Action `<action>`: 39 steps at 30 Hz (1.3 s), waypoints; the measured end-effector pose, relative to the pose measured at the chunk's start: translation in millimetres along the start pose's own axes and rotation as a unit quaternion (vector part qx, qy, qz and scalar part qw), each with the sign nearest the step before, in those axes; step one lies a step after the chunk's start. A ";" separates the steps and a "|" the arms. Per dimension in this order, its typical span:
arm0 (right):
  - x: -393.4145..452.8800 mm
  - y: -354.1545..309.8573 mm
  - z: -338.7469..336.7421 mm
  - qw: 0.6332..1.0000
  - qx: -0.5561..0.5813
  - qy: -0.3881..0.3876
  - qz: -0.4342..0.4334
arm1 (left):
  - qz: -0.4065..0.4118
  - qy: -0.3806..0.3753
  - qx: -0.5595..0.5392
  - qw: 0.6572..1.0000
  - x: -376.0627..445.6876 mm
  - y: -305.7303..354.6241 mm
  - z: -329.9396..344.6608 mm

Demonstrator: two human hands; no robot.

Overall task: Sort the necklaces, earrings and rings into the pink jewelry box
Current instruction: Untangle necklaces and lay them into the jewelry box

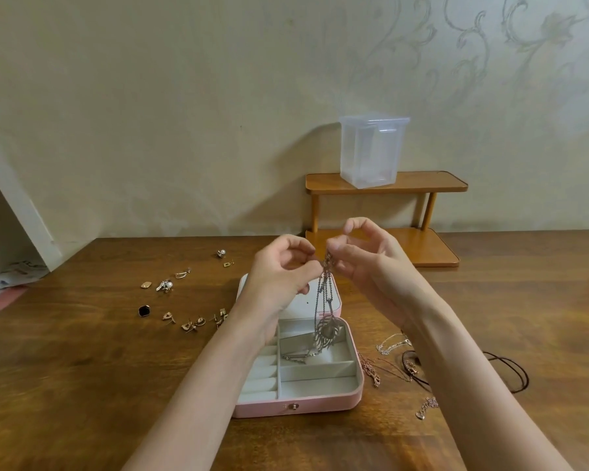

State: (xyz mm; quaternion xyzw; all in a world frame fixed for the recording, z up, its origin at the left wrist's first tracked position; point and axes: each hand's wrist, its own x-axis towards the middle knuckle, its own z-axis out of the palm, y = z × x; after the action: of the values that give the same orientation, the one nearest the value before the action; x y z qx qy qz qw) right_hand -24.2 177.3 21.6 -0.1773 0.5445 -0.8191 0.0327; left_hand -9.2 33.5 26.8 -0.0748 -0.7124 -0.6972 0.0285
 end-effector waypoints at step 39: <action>-10.9 -19.4 7.0 0.965 -0.216 0.143 0.030 | -0.086 0.098 -0.394 0.910 12.3 -1.3 -28.0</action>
State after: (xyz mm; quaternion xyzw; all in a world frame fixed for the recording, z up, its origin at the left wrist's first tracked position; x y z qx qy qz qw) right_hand -9.1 181.7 38.8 -0.0444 0.7123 -0.6979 -0.0601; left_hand -23.3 6.3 27.9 0.0502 -0.3766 -0.9250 0.0070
